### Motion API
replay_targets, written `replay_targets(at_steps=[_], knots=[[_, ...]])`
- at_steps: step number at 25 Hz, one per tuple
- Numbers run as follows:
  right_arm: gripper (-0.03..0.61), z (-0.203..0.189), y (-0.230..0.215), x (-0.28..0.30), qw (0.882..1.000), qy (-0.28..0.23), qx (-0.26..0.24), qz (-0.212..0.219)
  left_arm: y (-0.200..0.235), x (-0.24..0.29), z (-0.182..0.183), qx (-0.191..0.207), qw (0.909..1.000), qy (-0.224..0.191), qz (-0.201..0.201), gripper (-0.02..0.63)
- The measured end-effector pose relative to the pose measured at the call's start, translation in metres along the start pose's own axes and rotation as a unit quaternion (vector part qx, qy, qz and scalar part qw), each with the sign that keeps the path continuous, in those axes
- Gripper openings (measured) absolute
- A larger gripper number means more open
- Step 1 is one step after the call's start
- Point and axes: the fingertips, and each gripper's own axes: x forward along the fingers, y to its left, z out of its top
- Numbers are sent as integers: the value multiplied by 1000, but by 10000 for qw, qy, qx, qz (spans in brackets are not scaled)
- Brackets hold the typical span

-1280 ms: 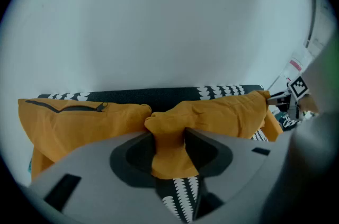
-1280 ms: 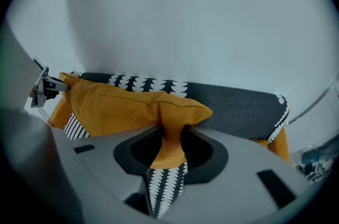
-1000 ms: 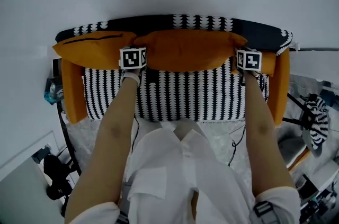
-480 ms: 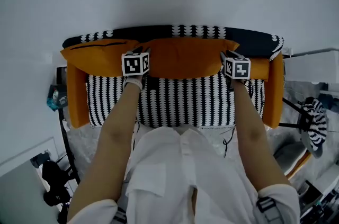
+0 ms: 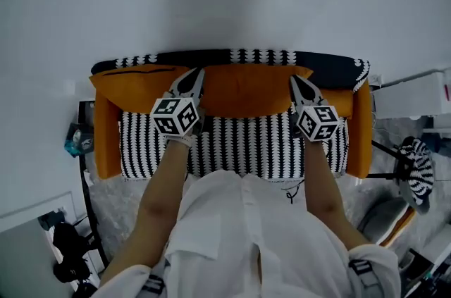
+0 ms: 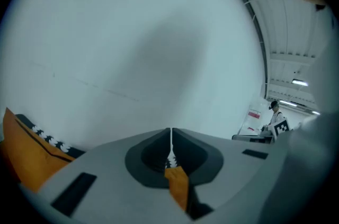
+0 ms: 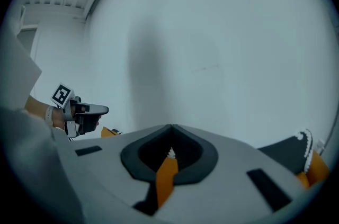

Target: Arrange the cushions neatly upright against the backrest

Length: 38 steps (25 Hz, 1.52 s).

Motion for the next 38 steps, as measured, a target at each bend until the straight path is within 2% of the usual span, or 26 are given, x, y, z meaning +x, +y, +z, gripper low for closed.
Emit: replay_targets(at_steps=[4, 7, 16, 20, 28, 33, 38], knots=[[8, 43, 22, -18, 9980, -496, -374, 145, -21, -22, 26, 296, 9983, -474, -133, 15], [8, 63, 30, -34, 9957, -773, -488, 178, -29, -43, 38, 505, 9958, -761, -61, 15], [8, 81, 49, -82, 9907, -1165, -609, 357, -62, -95, 59, 840, 9888, -1236, -44, 15], [8, 79, 56, -93, 9887, -1190, -792, 454, -70, -108, 57, 726, 9873, -1414, -50, 15], [8, 57, 86, -134, 9882, -1267, -791, 332, -80, -147, 34, 812, 9875, -1338, -197, 15], [8, 32, 124, -184, 9875, -1327, -842, 151, -90, -204, 10, 810, 9859, -1400, -429, 15], [8, -3, 183, -240, 9864, -1418, -829, 54, -96, -281, -14, 920, 9835, -1468, -527, 15]])
